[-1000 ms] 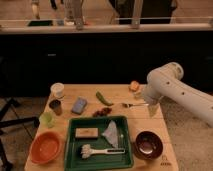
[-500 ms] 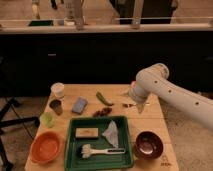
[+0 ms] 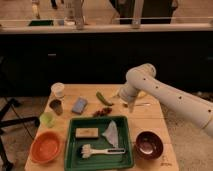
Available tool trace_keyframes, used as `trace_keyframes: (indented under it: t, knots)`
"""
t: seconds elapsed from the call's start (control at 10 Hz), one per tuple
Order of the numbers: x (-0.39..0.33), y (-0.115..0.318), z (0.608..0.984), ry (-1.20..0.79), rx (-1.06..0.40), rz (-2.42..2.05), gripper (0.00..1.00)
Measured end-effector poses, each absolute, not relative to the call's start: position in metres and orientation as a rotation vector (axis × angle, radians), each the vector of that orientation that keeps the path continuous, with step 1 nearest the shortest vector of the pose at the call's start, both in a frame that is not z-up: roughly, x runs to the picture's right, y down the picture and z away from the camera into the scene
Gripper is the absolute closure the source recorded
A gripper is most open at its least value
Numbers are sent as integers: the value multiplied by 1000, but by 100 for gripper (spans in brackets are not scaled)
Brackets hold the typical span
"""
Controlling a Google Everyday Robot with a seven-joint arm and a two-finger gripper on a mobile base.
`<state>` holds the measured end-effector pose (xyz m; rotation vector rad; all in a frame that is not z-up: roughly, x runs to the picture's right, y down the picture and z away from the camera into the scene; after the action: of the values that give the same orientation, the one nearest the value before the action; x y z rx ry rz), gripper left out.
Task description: Place grapes in red bowl
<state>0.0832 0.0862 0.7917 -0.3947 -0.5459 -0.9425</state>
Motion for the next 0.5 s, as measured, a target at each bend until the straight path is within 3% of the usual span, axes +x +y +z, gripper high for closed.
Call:
trace_keyframes:
  t: [0.5]
  knots:
    - [61,89,795,-573,-406,-994,20]
